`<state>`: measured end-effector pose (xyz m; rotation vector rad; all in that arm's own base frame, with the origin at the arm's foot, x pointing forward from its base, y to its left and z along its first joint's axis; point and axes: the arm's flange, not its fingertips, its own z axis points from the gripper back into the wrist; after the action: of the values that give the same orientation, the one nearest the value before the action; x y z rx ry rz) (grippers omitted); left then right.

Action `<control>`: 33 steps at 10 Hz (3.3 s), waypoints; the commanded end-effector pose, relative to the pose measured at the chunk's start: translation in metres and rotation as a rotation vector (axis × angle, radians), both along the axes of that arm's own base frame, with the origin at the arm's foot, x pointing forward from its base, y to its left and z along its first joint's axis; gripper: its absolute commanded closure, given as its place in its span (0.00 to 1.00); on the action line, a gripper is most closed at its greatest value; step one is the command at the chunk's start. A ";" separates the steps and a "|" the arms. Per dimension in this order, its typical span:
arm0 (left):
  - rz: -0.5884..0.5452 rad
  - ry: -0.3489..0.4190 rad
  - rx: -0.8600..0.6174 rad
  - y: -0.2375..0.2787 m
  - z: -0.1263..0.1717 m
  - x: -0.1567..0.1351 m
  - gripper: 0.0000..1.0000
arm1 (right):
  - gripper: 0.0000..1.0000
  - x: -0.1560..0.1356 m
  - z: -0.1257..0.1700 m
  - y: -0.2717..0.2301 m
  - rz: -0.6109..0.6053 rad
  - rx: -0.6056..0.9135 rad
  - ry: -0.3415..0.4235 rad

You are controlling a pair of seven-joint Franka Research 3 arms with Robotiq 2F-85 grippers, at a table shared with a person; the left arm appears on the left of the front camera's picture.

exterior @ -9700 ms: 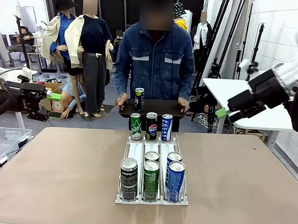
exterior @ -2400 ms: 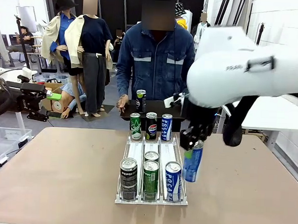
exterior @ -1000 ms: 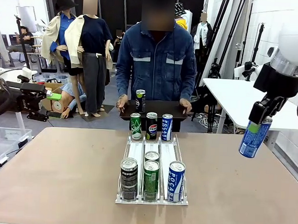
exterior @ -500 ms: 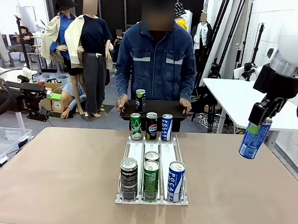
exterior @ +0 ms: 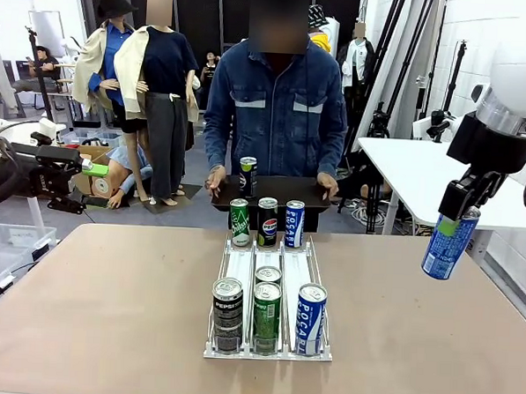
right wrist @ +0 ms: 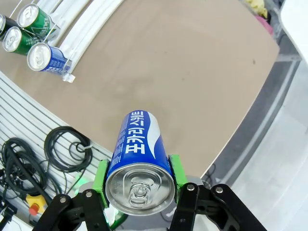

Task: Retrieve and hand over the desired beverage to the person.
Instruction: Place the picked can on the Handle tray extended by the person.

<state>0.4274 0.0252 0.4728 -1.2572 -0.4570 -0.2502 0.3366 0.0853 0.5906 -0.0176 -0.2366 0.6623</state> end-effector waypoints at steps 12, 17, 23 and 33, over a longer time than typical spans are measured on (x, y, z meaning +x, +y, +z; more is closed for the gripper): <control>0.007 -0.004 -0.018 0.000 0.001 -0.001 0.00 | 1.00 0.000 0.002 0.000 0.001 0.000 -0.003; 0.007 -0.004 -0.018 0.000 0.001 -0.001 0.00 | 1.00 0.000 0.002 0.000 0.001 0.000 -0.003; 0.007 -0.004 -0.018 0.000 0.001 -0.001 0.00 | 1.00 0.000 0.002 0.000 0.001 0.000 -0.003; 0.007 -0.004 -0.018 0.000 0.001 -0.001 0.00 | 1.00 0.065 0.053 0.062 0.060 -0.031 0.002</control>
<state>0.4274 0.0251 0.4728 -1.2573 -0.4568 -0.2504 0.3873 0.1354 0.6306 -0.0374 -0.2431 0.7244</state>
